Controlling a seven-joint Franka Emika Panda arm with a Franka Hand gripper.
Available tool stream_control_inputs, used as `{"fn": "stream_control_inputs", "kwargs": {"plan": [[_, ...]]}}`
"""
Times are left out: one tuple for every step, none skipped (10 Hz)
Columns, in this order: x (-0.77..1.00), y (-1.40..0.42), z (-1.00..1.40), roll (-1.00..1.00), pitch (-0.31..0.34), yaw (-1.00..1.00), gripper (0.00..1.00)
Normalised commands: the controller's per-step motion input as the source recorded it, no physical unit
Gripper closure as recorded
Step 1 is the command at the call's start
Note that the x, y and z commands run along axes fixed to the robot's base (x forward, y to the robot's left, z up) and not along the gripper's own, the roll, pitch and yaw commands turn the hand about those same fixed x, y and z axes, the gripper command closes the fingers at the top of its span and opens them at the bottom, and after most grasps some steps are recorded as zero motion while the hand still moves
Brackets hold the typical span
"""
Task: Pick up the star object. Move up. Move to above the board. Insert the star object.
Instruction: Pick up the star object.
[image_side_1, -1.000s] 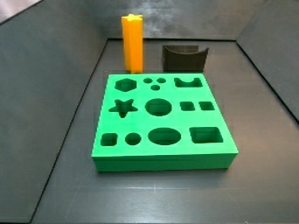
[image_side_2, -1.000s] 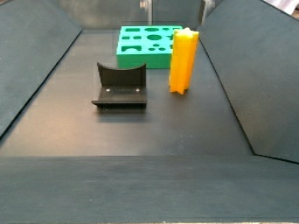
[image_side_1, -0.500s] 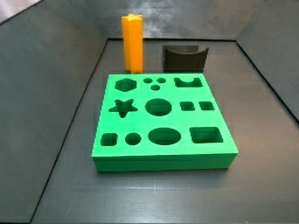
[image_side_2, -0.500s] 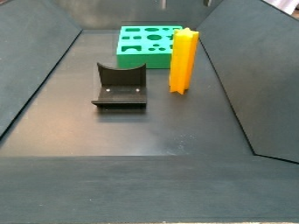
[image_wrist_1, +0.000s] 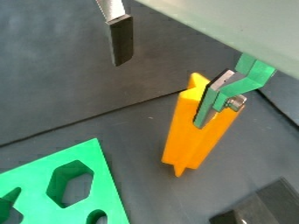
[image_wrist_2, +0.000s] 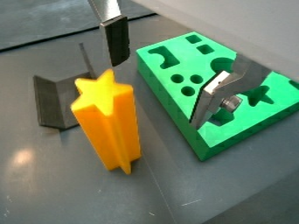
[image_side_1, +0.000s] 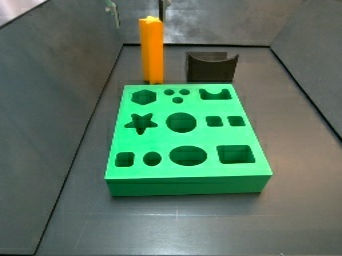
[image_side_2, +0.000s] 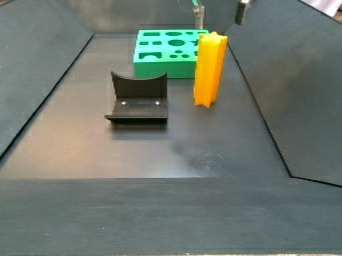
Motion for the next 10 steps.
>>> {"fn": "stream_control_inputs", "kwargs": {"plan": [[0.15, 0.21, 0.0, -0.05, 0.0, 0.05, 0.0], [0.13, 0.22, 0.09, -0.07, 0.0, 0.05, 0.0], [0.04, 0.14, 0.35, -0.14, -0.004, 0.0, 0.0], [0.04, 0.05, 0.11, -0.05, -0.02, 0.0, 0.0], [0.0, 0.02, 0.01, 0.03, 0.007, 0.06, 0.0], [0.05, 0.04, -0.37, 0.07, -0.017, 0.18, 0.0], [0.49, 0.09, -0.58, 0.07, 0.0, 0.0, 0.0], [0.55, 0.13, -0.35, 0.01, 0.0, -0.12, 0.0], [0.55, 0.13, -0.21, 0.0, 0.0, -0.21, 0.0], [0.35, 0.14, -0.17, 0.02, 0.0, -0.18, 0.0]]}}
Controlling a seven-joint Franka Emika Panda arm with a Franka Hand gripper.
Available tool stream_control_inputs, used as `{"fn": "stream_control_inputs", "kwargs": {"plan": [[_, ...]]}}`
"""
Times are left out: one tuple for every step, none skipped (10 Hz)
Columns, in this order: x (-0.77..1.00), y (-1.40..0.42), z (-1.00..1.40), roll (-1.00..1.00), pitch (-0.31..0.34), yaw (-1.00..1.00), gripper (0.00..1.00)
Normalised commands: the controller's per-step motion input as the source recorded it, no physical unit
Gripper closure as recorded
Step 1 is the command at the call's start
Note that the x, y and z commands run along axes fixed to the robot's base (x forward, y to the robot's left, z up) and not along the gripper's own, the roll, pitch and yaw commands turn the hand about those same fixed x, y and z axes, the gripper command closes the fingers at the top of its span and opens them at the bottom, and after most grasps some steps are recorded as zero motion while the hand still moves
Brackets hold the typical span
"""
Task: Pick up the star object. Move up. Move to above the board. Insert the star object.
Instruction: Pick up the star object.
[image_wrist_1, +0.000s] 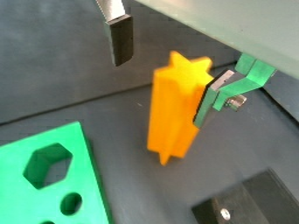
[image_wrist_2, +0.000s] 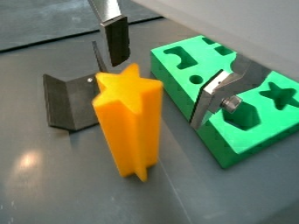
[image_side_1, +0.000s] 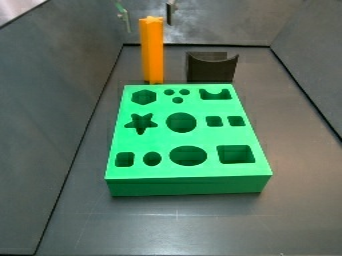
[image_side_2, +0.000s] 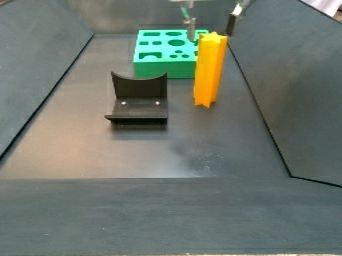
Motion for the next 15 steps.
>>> {"fn": "stream_control_inputs", "kwargs": {"plan": [[0.1, 0.18, -0.15, 0.04, 0.013, -0.05, 0.0], [0.01, 0.22, -0.16, 0.05, 0.009, -0.03, 0.0], [0.0, 0.21, -0.23, 0.07, 0.004, -0.05, 0.0], [0.0, 0.17, -0.34, 0.13, 0.0, -0.07, 0.0], [-0.07, 0.09, -0.4, 0.13, 0.0, -0.13, 0.0], [-0.08, 0.0, -0.41, 0.09, -0.003, -0.28, 0.0], [-0.05, 0.0, -0.41, 0.08, -0.017, -0.37, 0.0], [-0.04, 0.0, -0.31, 0.05, 0.0, -0.33, 0.0], [-0.08, 0.03, -0.27, 0.05, 0.0, -0.3, 0.0], [-0.12, 0.11, -0.18, 0.01, 0.0, -0.25, 0.0], [-0.16, 0.23, -0.08, 0.0, 0.0, -0.25, 0.0], [-0.06, 0.19, -0.05, 0.0, 0.0, -0.3, 0.0], [0.0, 0.03, 0.0, 0.0, 0.001, -0.25, 0.0], [0.05, 0.0, 0.0, 0.0, 0.0, -0.22, 0.0], [0.08, -0.05, 0.0, 0.04, 0.0, -0.34, 0.0]]}}
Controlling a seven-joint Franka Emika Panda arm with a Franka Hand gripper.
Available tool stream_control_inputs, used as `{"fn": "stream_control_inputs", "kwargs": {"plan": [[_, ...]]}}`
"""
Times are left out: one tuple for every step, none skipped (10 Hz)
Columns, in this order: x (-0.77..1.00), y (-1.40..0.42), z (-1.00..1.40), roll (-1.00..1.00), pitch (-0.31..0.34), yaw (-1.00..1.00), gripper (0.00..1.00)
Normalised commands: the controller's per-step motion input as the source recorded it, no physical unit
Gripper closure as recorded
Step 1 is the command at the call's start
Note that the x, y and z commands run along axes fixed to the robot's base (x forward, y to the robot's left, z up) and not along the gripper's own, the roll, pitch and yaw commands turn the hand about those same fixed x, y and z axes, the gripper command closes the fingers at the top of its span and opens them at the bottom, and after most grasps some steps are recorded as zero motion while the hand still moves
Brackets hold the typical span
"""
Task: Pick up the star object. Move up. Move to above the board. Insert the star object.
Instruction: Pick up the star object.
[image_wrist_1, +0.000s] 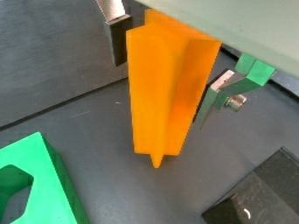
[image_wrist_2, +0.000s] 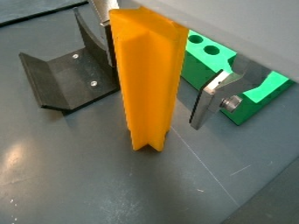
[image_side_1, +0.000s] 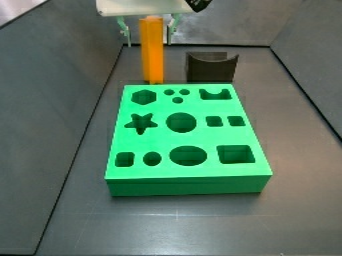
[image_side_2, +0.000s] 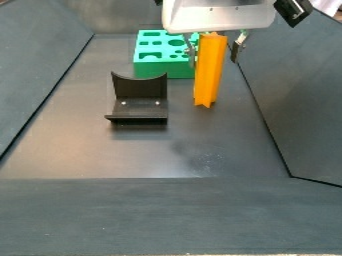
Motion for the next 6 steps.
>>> {"fn": "stream_control_inputs", "kwargs": {"plan": [[0.02, 0.0, 0.0, 0.0, 0.004, -0.22, 0.0], [0.0, 0.0, 0.0, 0.0, 0.0, -0.12, 0.0], [0.02, 0.0, 0.0, 0.0, 0.0, -0.02, 0.0], [0.0, 0.0, 0.0, 0.0, 0.0, 0.0, 1.0], [0.0, 0.0, 0.0, 0.0, 0.0, 0.0, 1.0], [0.0, 0.0, 0.0, 0.0, 0.0, 0.0, 1.0]]}}
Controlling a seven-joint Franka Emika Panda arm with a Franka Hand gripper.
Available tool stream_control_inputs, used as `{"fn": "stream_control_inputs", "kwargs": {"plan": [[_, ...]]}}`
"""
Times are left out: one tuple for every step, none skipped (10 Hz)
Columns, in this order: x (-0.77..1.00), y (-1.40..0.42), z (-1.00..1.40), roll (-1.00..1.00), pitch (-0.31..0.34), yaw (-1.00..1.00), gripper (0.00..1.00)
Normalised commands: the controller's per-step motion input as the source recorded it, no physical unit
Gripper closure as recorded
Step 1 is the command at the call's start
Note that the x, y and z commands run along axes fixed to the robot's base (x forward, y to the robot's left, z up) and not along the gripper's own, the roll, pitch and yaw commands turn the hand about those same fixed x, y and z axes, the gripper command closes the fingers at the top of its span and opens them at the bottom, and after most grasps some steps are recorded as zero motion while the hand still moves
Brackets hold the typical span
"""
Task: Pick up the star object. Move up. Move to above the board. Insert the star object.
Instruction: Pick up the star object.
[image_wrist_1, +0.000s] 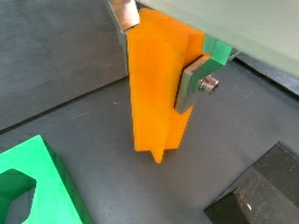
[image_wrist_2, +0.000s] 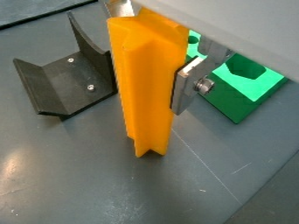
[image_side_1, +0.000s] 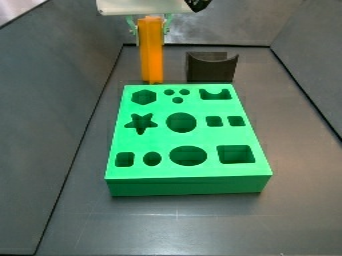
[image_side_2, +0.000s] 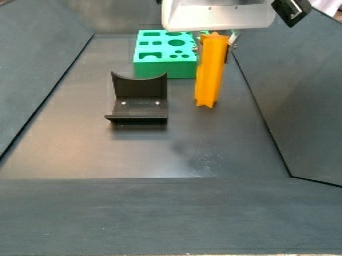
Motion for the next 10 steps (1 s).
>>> {"fn": "stream_control_inputs", "kwargs": {"plan": [[0.0, 0.0, 0.0, 0.0, 0.0, 0.0, 1.0], [0.0, 0.0, 0.0, 0.0, 0.0, 0.0, 1.0], [0.0, 0.0, 0.0, 0.0, 0.0, 0.0, 1.0], [0.0, 0.0, 0.0, 0.0, 0.0, 0.0, 1.0], [0.0, 0.0, 0.0, 0.0, 0.0, 0.0, 1.0], [0.0, 0.0, 0.0, 0.0, 0.0, 0.0, 1.0], [0.0, 0.0, 0.0, 0.0, 0.0, 0.0, 1.0], [0.0, 0.0, 0.0, 0.0, 0.0, 0.0, 1.0], [0.0, 0.0, 0.0, 0.0, 0.0, 0.0, 1.0], [0.0, 0.0, 0.0, 0.0, 0.0, 0.0, 1.0]]}}
